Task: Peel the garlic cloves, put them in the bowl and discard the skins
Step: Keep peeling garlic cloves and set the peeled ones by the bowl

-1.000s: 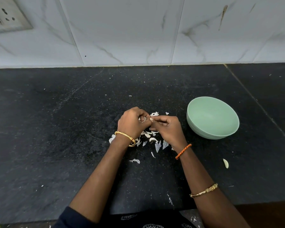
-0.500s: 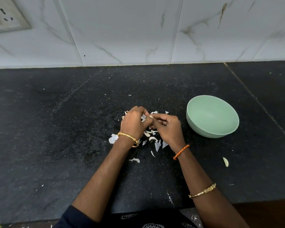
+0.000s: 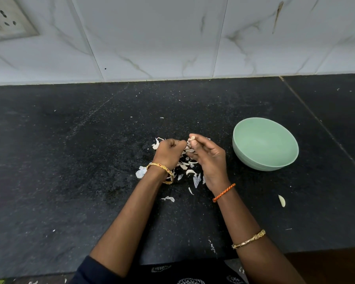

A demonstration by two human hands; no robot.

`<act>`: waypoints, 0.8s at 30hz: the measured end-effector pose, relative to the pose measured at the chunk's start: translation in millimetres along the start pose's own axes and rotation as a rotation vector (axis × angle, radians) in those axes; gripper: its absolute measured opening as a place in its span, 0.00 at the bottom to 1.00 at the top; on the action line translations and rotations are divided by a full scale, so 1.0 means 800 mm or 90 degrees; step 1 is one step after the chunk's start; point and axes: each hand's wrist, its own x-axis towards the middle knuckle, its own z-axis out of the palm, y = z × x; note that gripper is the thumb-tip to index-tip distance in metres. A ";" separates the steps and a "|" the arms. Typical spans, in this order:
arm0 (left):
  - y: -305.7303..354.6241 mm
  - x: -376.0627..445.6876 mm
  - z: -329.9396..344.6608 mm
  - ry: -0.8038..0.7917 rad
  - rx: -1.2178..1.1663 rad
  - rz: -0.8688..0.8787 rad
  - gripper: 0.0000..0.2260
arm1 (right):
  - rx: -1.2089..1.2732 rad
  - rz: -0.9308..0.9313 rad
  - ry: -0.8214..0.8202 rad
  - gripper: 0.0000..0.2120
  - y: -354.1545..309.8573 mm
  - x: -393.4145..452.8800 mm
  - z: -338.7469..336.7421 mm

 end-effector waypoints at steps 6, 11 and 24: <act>-0.012 0.004 -0.004 0.039 0.038 -0.034 0.12 | 0.056 0.076 -0.032 0.09 -0.009 0.006 -0.011; 0.010 -0.001 -0.005 0.035 -0.001 0.042 0.16 | 0.023 0.087 -0.028 0.09 -0.012 0.006 -0.014; 0.019 -0.006 -0.007 -0.060 -0.094 -0.026 0.06 | 0.075 0.146 -0.052 0.09 -0.018 0.007 -0.019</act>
